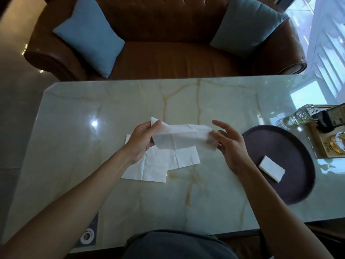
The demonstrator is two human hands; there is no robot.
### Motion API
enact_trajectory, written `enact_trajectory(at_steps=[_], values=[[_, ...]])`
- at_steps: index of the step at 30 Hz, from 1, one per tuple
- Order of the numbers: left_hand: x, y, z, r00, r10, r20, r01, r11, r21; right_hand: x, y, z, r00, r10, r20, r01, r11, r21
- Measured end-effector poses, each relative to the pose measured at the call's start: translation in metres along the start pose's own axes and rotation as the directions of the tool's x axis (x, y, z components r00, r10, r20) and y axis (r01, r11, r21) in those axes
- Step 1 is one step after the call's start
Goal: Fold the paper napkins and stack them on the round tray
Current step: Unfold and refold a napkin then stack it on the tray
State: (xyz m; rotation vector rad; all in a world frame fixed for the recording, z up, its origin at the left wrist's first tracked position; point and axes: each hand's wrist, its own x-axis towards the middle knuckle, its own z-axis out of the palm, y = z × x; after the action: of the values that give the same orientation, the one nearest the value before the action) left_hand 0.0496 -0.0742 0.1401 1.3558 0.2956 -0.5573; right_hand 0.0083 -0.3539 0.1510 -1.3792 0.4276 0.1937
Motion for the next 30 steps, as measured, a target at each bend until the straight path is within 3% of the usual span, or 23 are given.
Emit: enact_trajectory(at_steps=[5,12,18,23,26,30], values=[[0.001,0.002,-0.002,0.998,0.055,-0.036,-0.051,0.995,0.090,0.005,-0.005,-0.002,0.996,-0.082,0.024,0.084,0.988,-0.130],[0.001,0.000,-0.007,0.977,0.215,0.006,-0.194,0.869,0.456,0.008,-0.009,-0.006,0.988,-0.119,0.094,0.147,0.905,-0.399],[-0.003,-0.002,-0.008,0.968,0.248,0.031,-0.213,0.753,0.623,0.012,-0.010,-0.005,0.967,-0.229,0.111,0.244,0.706,-0.665],[-0.003,-0.008,-0.013,0.963,0.266,0.045,-0.226,0.705,0.672,0.015,-0.013,-0.002,0.969,-0.231,0.093,0.224,0.648,-0.728],[-0.003,-0.009,-0.015,0.969,0.238,0.060,-0.212,0.686,0.696,0.016,-0.010,-0.001,0.974,-0.212,0.084,0.207,0.665,-0.718],[-0.002,-0.008,-0.024,0.984,0.117,0.137,-0.177,0.764,0.621,0.014,-0.015,0.003,0.980,-0.149,0.135,0.201,0.720,-0.664]])
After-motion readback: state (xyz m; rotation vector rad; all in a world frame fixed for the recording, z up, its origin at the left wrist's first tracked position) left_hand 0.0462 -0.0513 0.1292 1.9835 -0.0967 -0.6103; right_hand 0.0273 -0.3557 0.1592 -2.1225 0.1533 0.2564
